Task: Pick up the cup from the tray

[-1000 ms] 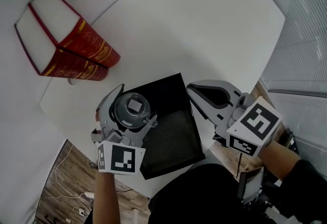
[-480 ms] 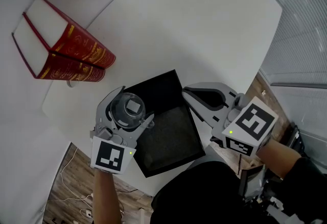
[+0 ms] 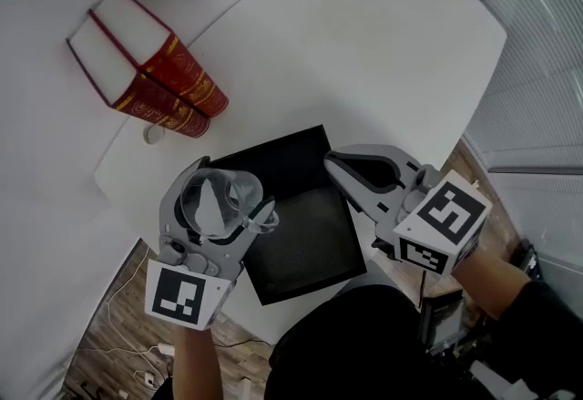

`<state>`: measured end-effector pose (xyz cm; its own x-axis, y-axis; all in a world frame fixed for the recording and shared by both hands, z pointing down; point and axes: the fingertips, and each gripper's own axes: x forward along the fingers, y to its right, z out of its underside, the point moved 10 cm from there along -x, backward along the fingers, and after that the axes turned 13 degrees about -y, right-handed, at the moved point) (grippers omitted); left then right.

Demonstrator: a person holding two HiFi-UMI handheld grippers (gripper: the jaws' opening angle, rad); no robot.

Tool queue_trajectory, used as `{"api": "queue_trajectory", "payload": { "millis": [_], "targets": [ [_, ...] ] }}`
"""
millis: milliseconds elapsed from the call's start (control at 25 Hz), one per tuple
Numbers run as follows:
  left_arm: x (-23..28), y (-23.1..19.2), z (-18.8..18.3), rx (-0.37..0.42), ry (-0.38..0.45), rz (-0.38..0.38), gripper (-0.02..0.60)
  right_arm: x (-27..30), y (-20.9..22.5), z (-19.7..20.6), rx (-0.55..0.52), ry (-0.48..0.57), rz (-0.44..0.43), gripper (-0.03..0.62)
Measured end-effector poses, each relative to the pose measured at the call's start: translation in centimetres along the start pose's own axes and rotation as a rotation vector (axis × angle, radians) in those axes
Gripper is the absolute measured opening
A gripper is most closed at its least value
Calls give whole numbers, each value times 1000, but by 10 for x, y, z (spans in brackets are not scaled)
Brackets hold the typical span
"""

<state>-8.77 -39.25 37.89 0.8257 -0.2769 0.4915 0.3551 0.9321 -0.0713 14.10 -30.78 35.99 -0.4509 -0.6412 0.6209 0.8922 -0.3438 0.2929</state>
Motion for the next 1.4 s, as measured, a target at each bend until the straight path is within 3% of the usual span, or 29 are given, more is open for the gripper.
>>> {"api": "queue_trajectory", "payload": {
  "millis": [360,720,1400],
  "targets": [
    [-69,22,-10,-76,84,-139,403,0,-37,-21,-88,46,-59,14],
    [-134,34,-6,-84,115,-254,403,7,-79,-45,-175,69,-91,14],
    [-218,49,12,-149,229,-265,403,7,-152,-61,-287,88,-27,14]
  ]
}}
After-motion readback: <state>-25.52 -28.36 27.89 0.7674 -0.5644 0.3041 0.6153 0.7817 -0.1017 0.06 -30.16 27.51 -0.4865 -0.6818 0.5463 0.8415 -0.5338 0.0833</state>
